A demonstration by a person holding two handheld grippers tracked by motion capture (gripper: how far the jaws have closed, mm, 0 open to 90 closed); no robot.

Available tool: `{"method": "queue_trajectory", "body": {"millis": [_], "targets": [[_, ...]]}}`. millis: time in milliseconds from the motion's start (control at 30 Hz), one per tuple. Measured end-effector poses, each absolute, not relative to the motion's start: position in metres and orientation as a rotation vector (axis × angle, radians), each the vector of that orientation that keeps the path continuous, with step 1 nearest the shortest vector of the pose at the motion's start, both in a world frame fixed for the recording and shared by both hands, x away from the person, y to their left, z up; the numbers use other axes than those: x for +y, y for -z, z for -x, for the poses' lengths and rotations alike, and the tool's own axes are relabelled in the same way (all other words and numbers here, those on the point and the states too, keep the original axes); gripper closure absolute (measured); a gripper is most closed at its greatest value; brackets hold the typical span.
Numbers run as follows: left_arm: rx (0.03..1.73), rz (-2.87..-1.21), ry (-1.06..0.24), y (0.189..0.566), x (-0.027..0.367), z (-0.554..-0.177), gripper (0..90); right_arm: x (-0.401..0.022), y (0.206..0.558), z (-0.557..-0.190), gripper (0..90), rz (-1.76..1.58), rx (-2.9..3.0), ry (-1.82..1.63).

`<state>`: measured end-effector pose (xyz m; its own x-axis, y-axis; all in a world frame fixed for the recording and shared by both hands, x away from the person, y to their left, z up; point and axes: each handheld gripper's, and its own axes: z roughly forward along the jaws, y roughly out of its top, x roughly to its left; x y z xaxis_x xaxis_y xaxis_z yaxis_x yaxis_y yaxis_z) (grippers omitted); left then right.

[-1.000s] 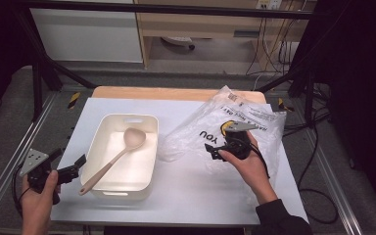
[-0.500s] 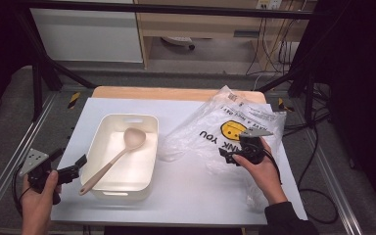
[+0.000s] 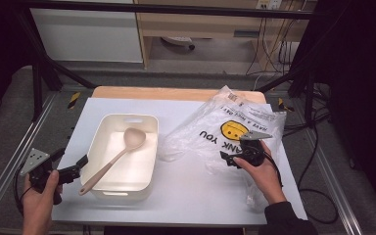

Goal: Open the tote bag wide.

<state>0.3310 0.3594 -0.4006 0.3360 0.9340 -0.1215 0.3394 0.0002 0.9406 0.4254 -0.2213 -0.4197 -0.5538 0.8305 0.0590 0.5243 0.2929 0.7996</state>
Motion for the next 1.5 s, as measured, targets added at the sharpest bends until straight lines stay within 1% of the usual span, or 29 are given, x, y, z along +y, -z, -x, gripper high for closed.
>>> {"method": "queue_trajectory", "body": {"millis": [533, 667, 1200, 1300, 1367, 1500], "targets": [[1.194, -1.557, -0.711, 0.401, 0.359, -0.331, 5.2, -0.205, 0.440, -0.434, 5.5, -1.209, 2.287, -1.068], [1.196, -1.556, -0.711, 0.401, 0.359, -0.331, 5.2, -0.202, 0.441, -0.437, 6.0, -1.215, 2.278, -1.075], [1.196, -1.562, -0.709, 0.401, 0.358, -0.331, 5.2, -0.202, 0.458, -0.438, 4.3, -1.170, 2.392, -0.936], [1.199, -1.559, -0.708, 0.401, 0.359, -0.331, 5.2, -0.203, 0.458, -0.438, 8.2, -1.177, 2.379, -0.938], [1.199, -1.555, -0.708, 0.401, 0.359, -0.331, 5.2, -0.204, 0.457, -0.438, 13.1, -1.182, 2.371, -0.937], [1.200, -1.562, -0.707, 0.401, 0.358, -0.331, 5.2, -0.209, 0.455, -0.440, 27.7, -1.201, 2.342, -0.952]]}}
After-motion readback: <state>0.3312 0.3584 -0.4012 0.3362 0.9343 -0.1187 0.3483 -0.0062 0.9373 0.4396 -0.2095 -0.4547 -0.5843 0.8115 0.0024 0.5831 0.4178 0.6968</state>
